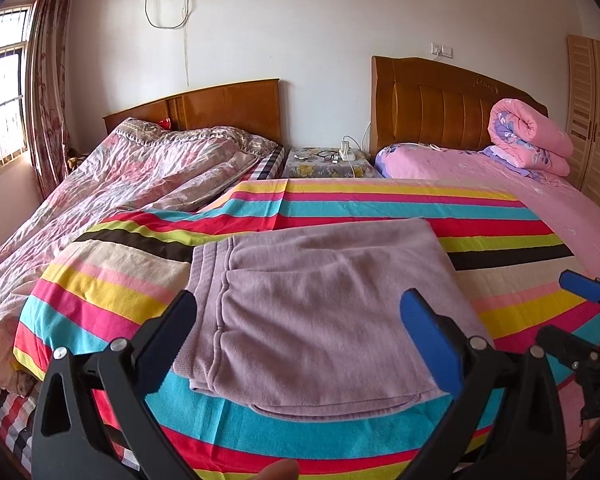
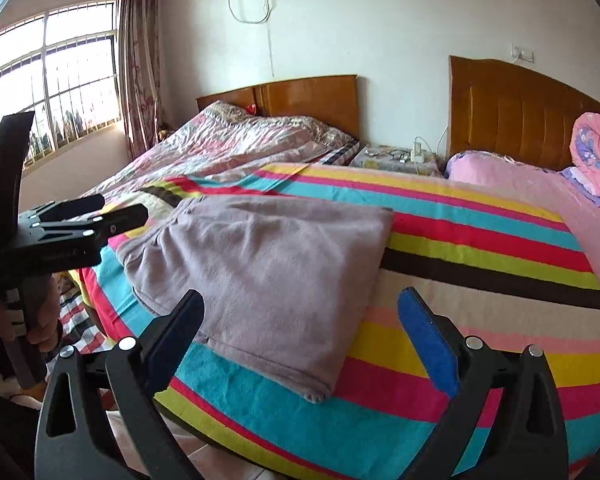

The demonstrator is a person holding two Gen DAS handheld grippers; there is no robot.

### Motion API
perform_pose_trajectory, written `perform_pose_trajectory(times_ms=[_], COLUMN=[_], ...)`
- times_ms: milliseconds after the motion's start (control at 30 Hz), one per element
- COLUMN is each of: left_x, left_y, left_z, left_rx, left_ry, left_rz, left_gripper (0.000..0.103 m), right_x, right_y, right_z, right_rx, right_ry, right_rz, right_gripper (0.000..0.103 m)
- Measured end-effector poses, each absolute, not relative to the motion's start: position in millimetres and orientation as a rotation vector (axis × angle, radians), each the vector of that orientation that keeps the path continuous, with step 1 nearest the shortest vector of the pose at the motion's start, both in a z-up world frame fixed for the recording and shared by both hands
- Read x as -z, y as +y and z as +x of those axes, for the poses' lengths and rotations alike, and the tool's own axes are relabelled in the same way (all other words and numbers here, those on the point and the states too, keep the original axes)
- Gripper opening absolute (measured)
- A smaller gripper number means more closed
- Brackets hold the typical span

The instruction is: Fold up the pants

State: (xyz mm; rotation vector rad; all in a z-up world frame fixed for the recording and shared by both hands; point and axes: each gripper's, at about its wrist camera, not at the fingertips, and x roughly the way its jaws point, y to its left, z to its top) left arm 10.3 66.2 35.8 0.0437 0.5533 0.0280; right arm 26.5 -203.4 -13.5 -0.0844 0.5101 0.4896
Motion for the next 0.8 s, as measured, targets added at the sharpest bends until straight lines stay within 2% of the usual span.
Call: perform_pose_trajectory(times_ms=[100,433,800], left_x=[-40.6,-11.9,-11.2], left_y=[54.5,23.6,35.9], left_z=[3.8,-2.7,-14.0], left_rx=[-0.039,-0.044,-0.044], left_ry=[0.545,0.612,0.569], left_rz=[0.045,0.131,0.069], left_gripper=[0.102,0.102,0.102], right_x=[-0.3,51.1,44.8], right_y=[-212.5,-188.3,-200.5], right_z=[13.1,1.2,0.9], right_rx=[-0.436,-0.350,-0.290], right_ry=[0.440,0.566,0.528], right_rz=[-0.086,-0.088,-0.017], right_gripper=[0.098,0.098,0.098])
